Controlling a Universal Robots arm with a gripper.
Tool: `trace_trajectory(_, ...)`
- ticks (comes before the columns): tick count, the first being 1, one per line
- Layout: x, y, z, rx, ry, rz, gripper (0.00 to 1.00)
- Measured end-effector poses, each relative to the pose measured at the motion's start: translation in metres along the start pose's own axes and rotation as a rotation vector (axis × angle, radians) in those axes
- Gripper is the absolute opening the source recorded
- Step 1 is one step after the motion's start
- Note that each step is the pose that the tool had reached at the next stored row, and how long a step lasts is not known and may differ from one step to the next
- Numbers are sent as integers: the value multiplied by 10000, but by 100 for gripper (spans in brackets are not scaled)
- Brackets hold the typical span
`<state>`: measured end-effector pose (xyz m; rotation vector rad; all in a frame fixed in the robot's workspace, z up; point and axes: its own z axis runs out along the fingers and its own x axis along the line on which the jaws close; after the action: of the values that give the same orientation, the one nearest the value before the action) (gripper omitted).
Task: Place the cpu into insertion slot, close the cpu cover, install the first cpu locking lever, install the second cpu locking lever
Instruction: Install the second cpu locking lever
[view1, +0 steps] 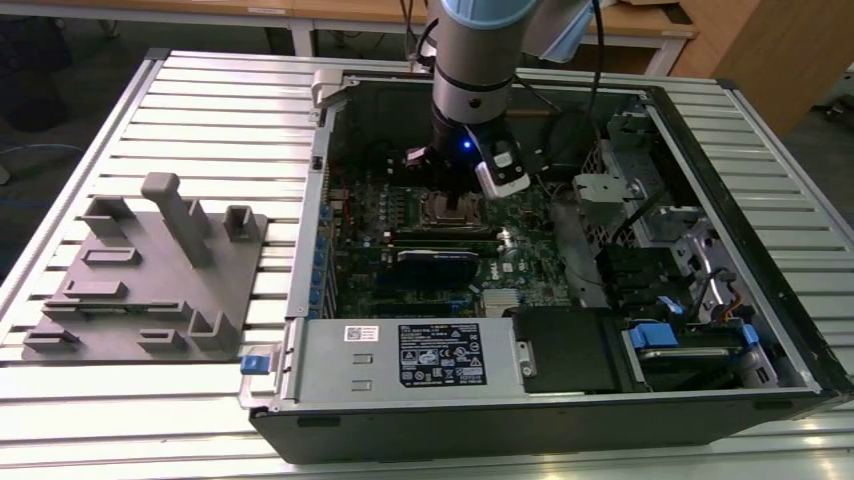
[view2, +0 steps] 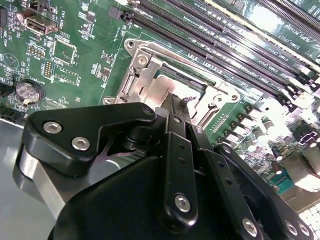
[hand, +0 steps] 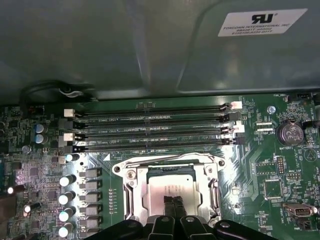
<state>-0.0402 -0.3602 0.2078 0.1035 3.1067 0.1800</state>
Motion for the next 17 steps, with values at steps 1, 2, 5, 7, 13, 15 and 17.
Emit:
trace_trajectory(1,0,0,0,0,-9,-1,10)
trace_trajectory(2,0,0,0,0,-14,-2,10)
trace_trajectory(5,0,1,-8,3,-16,-2,10)
trace_trajectory(7,0,3,-22,1,-17,-2,10)
trace_trajectory(13,-1,7,-43,-1,-18,-2,10)
trace_trajectory(15,-1,7,-44,0,-17,-2,10)
trace_trajectory(17,-1,7,-46,1,-17,-2,10)
